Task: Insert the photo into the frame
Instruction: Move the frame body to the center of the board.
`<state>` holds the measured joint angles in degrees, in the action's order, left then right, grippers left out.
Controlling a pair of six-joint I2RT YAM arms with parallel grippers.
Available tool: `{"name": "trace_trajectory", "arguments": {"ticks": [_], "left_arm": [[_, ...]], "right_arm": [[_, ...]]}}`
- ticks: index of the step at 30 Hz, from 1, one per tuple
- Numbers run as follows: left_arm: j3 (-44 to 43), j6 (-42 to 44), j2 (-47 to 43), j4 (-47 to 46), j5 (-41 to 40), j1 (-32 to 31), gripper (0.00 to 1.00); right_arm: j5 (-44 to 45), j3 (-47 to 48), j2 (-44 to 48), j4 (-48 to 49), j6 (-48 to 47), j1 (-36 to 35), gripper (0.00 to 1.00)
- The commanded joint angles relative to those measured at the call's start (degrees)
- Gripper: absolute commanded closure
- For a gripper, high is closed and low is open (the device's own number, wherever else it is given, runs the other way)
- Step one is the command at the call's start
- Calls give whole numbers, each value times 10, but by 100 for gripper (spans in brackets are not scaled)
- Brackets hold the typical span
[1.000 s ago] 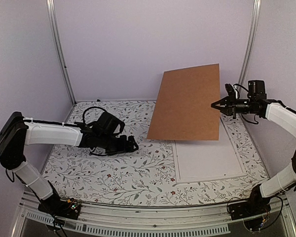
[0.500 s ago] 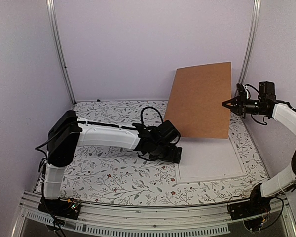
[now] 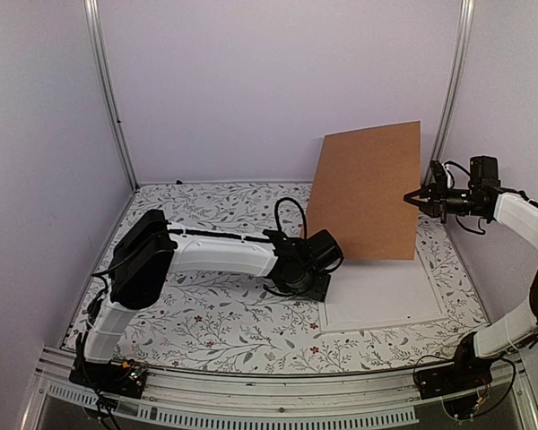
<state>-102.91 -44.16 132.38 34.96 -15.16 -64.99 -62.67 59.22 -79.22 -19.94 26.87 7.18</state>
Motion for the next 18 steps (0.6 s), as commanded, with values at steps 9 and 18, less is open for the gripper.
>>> {"name": "trace_trajectory", "arguments": {"ticks": [9, 18], "left_arm": [[43, 4, -3, -5, -1, -5, 31], [45, 9, 11, -26, 22, -7, 26]], "right_arm": [[-55, 7, 27, 22, 0, -4, 100], [-49, 6, 21, 19, -5, -4, 100]]}}
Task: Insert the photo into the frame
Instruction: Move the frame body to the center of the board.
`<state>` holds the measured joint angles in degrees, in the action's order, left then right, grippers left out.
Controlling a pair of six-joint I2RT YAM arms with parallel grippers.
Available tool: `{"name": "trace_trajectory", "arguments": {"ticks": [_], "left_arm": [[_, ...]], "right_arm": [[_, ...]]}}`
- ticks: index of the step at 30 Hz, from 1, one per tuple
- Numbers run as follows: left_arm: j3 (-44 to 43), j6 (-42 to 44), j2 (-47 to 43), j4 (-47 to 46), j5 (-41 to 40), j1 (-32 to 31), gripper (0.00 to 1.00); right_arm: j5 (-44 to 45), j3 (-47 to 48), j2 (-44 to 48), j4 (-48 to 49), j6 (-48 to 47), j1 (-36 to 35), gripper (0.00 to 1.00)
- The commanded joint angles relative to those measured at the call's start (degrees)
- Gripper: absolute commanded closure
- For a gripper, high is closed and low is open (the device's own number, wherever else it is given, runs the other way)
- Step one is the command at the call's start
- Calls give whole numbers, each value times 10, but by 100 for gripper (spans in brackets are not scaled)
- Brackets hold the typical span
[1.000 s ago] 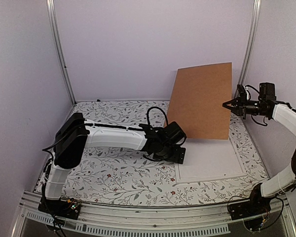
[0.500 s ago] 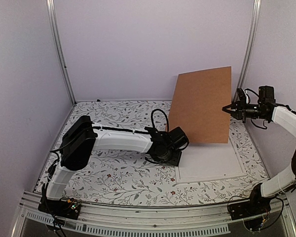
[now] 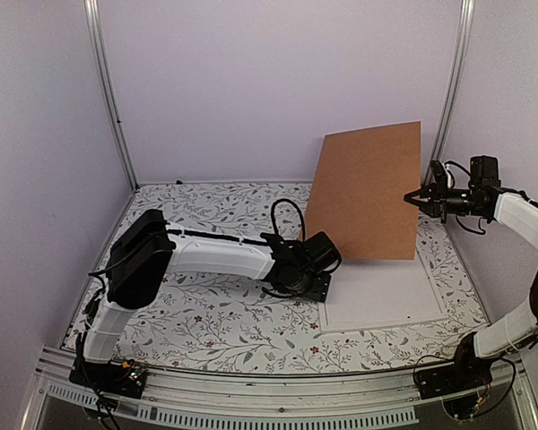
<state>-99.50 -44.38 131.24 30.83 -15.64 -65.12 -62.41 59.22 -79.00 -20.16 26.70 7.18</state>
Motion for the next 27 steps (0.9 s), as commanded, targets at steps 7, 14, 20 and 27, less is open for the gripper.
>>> {"name": "trace_trajectory", "arguments": {"ticks": [7, 14, 20, 27], "left_arm": [[-3, 17, 37, 16, 34, -9, 24], [-13, 14, 47, 36, 23, -11, 25], [30, 0, 20, 29, 13, -8, 31], [98, -20, -21, 13, 2, 3, 41]], "right_arm": [[-48, 5, 16, 18, -9, -4, 100], [-48, 5, 14, 16, -11, -4, 100], [-45, 5, 14, 15, -11, -4, 100], [-25, 8, 19, 3, -15, -4, 100]]}}
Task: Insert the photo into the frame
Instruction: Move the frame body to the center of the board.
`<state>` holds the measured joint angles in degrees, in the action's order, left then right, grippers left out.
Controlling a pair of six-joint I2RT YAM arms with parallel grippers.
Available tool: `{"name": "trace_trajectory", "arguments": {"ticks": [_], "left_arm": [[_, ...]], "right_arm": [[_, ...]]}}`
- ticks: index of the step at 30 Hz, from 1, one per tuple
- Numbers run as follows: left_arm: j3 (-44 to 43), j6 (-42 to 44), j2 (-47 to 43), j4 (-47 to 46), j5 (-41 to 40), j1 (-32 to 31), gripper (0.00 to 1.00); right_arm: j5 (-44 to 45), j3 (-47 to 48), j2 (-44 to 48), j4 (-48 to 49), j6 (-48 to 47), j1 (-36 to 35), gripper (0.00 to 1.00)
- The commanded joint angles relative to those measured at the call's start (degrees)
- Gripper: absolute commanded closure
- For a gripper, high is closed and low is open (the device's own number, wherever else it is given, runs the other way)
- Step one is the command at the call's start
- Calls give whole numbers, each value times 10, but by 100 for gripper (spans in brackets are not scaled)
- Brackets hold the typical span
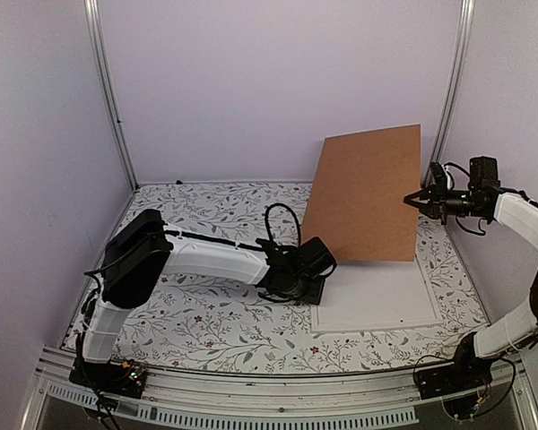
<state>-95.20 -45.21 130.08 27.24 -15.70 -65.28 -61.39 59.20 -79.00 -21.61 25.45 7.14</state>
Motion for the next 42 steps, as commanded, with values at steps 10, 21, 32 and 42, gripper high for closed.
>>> {"name": "trace_trajectory", "arguments": {"ticks": [10, 21, 32, 42], "left_arm": [[213, -57, -100, -7, 4, 27, 50], [353, -105, -183, -52, 9, 47, 50], [413, -127, -235, -68, 11, 52, 49], [410, -128, -248, -63, 0, 53, 46]], "right_arm": [[1, 9, 30, -50, -30, -4, 100], [44, -19, 90, -176, -90, -4, 100], [15, -117, 176, -224, -81, -11, 100], [-30, -187, 218, -159, 6, -57, 100]]}}
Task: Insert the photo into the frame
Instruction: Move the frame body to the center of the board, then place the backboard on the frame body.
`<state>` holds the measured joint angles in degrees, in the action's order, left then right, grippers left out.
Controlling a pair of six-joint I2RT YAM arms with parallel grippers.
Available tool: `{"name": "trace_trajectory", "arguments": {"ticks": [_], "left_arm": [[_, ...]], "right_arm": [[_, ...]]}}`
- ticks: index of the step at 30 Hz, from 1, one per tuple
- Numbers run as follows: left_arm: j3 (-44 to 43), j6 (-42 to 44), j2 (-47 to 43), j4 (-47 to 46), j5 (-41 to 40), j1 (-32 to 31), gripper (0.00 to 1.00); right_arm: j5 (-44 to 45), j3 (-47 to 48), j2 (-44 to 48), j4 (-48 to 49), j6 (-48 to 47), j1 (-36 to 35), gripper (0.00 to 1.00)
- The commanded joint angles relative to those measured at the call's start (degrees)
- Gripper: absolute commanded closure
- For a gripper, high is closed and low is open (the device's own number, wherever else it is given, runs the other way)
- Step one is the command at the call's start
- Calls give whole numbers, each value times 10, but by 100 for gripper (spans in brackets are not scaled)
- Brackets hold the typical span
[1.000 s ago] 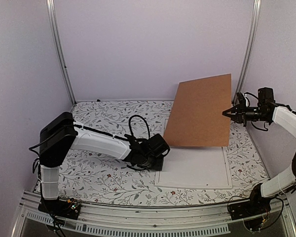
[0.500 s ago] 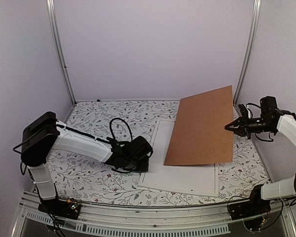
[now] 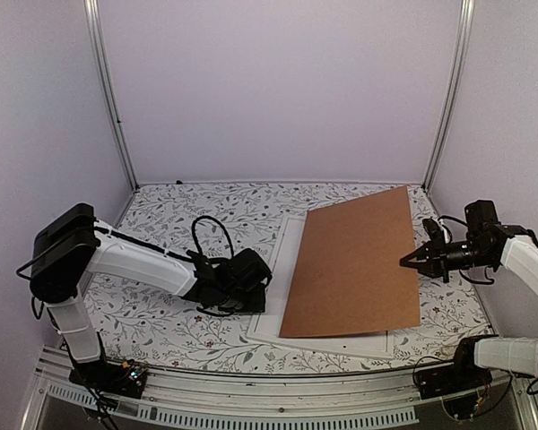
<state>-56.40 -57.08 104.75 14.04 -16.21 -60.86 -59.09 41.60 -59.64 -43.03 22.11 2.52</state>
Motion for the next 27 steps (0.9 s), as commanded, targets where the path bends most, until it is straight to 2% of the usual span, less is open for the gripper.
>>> {"name": "trace_trajectory", "arguments": {"ticks": [1, 6, 14, 27], "left_arm": [[21, -10, 2, 71, 2, 10, 45], [16, -7, -11, 77, -7, 11, 41], [0, 10, -33, 88, -18, 23, 26], [-26, 33, -45, 89, -13, 36, 18]], "right_arm": [[-55, -15, 29, 61, 50, -13, 100], [-53, -36, 30, 106, 91, -44, 100], [-42, -62, 13, 164, 120, -68, 100], [-16, -85, -28, 254, 171, -94, 100]]}}
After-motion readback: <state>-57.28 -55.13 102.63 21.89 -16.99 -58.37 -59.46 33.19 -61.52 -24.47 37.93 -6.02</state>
